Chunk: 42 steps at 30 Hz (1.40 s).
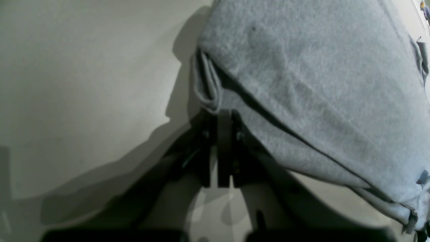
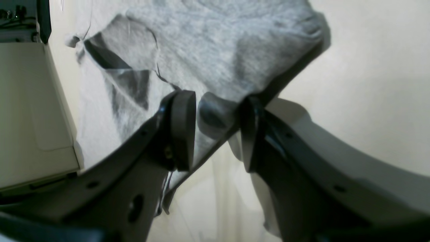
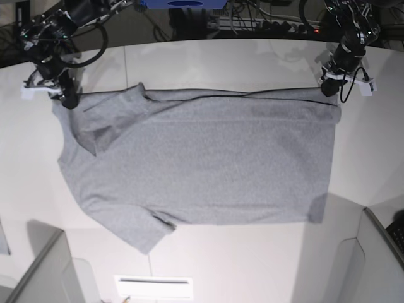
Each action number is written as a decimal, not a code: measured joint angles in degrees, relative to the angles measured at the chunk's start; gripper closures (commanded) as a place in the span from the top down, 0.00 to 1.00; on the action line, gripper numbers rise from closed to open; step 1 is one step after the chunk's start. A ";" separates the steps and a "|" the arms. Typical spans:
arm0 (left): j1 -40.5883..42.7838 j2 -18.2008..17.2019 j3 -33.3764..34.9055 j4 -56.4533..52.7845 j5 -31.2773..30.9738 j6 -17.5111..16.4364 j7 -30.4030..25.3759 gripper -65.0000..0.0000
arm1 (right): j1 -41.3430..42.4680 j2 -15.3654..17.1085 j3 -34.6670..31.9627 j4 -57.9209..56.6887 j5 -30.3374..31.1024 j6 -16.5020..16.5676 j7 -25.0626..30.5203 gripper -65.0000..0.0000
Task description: Fold the T-shirt properly
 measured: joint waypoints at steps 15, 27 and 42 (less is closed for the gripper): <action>0.52 -1.01 -0.11 13.90 1.73 1.20 8.98 0.00 | -0.09 3.87 -5.42 5.55 -1.64 -3.89 -5.05 0.00; -16.94 -2.14 -8.07 18.36 1.84 1.11 27.74 0.00 | 9.73 4.11 -6.10 13.73 2.64 -23.08 -13.79 0.00; -10.54 -2.12 -8.15 18.49 1.73 5.64 30.38 0.00 | 3.96 4.24 -10.71 14.49 8.31 -24.24 -11.67 0.00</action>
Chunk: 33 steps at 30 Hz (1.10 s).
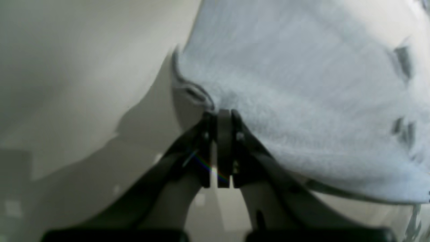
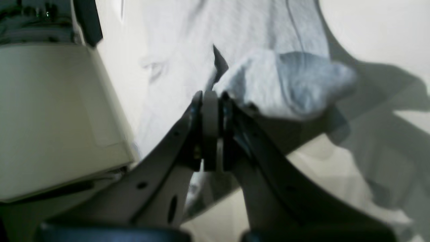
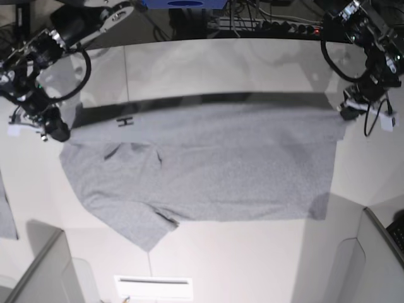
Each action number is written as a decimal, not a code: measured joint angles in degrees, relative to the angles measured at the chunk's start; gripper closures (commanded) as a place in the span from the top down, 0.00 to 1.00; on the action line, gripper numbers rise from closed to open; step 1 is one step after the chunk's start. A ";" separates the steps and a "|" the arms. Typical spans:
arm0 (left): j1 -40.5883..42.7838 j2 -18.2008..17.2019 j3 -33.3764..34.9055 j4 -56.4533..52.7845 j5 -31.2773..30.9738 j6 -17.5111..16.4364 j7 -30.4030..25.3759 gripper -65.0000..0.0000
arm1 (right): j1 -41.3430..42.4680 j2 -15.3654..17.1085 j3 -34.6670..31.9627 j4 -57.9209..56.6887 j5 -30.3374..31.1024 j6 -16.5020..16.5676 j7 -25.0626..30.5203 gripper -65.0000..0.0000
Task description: Fold the T-shirt properly
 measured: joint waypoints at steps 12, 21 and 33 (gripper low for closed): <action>10.84 0.17 0.24 0.35 0.02 0.00 -0.44 0.00 | -12.66 0.00 -0.63 -4.46 1.46 -0.04 7.58 0.00; 12.44 0.13 0.24 -0.83 -0.02 -0.02 -0.70 0.00 | -15.39 0.00 -0.66 -4.81 1.90 -0.04 7.82 0.00; 14.95 -0.02 0.22 -4.52 0.02 0.00 -0.83 0.00 | -18.34 -0.13 -0.74 -4.76 1.90 4.52 7.39 0.00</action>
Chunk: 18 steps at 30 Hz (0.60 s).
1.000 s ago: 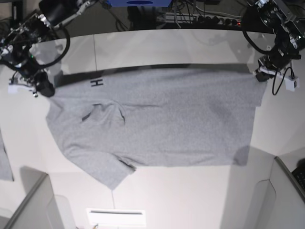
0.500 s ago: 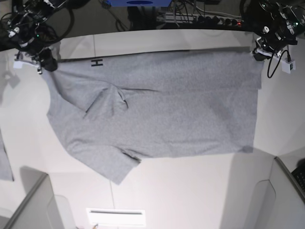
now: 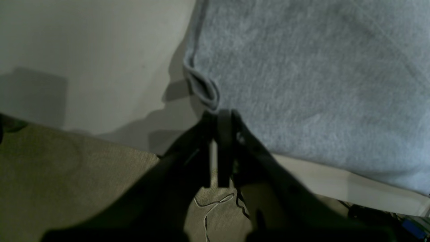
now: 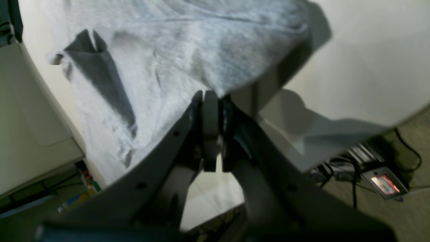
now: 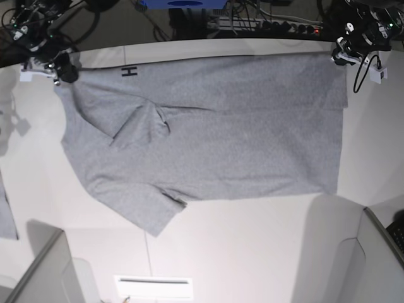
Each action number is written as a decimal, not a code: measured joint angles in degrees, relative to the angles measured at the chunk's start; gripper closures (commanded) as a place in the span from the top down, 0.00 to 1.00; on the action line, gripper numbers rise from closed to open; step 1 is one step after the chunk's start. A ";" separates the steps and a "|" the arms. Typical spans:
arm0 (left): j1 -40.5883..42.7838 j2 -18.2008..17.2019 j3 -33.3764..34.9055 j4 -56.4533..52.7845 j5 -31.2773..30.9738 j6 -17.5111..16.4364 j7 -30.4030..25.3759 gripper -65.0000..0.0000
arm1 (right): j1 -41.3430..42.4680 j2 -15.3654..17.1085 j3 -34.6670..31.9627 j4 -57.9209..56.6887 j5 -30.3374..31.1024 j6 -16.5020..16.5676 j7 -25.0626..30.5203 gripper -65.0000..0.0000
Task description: Fold the T-shirt properly
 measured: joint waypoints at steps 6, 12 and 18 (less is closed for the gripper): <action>0.00 0.00 -0.20 0.00 0.00 0.00 0.00 0.00 | -2.25 -0.17 0.02 1.62 -0.09 0.02 -0.07 0.00; 0.02 0.02 -0.24 0.00 -0.02 0.00 0.02 0.00 | -4.22 -0.35 0.07 6.32 0.00 0.44 -0.02 0.00; 0.00 0.02 -0.24 0.02 -0.02 0.00 0.00 0.00 | -4.24 -0.35 0.13 6.34 0.00 0.44 -0.07 0.00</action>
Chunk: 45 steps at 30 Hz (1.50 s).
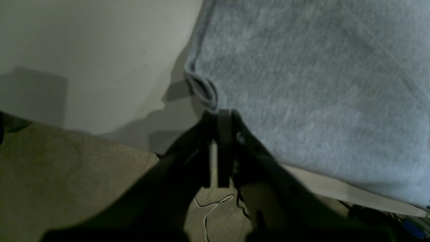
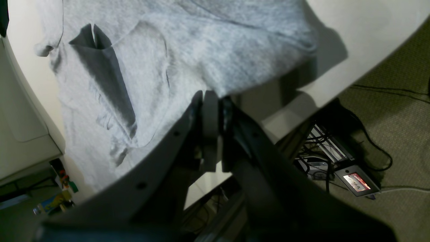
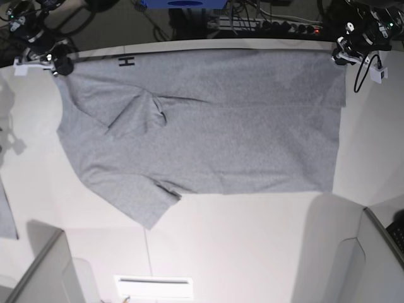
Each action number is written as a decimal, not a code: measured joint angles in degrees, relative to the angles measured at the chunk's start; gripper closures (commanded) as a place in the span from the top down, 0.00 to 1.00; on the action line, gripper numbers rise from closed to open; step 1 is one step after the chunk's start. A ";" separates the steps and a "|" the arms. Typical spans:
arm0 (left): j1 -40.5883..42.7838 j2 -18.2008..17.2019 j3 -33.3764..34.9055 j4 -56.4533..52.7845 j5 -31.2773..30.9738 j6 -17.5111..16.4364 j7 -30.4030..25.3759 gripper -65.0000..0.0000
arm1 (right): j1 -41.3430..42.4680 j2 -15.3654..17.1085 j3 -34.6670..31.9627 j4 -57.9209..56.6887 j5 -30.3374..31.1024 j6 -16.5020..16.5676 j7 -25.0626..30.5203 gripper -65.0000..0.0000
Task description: Fold the T-shirt properly
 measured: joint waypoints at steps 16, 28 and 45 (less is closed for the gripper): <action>-0.02 -0.02 0.00 0.00 0.00 0.00 0.00 0.00 | -1.42 -0.13 0.02 -0.02 0.00 0.00 -0.15 0.00; 0.00 -0.02 -0.04 0.00 0.00 0.00 -0.02 0.62 | -3.08 -0.13 0.04 0.33 0.00 -0.02 -0.33 0.36; -0.85 -4.68 -19.43 5.27 0.00 0.00 -0.39 0.87 | -1.75 -0.35 7.96 11.23 -0.09 5.01 0.04 0.36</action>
